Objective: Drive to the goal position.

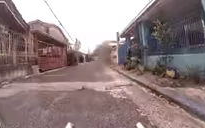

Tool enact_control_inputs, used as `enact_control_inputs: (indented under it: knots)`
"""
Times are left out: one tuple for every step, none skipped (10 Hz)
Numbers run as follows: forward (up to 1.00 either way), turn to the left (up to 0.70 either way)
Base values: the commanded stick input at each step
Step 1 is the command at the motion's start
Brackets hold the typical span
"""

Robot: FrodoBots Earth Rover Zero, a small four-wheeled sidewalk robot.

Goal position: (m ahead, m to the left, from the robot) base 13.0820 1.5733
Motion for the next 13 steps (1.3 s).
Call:
enact_control_inputs:
  knots:
    - [0.86, 0.00]
    - [0.85, 0.00]
    - [0.86, 0.00]
    - [0.85, 0.00]
    - [0.85, 0.00]
    - [0.86, 0.00]
    - [0.85, 0.00]
    - [0.84, 0.00]
    - [0.84, 0.00]
    - [0.83, 0.00]
    - [0.82, 0.00]
    - [0.82, 0.00]
    - [0.82, 0.00]
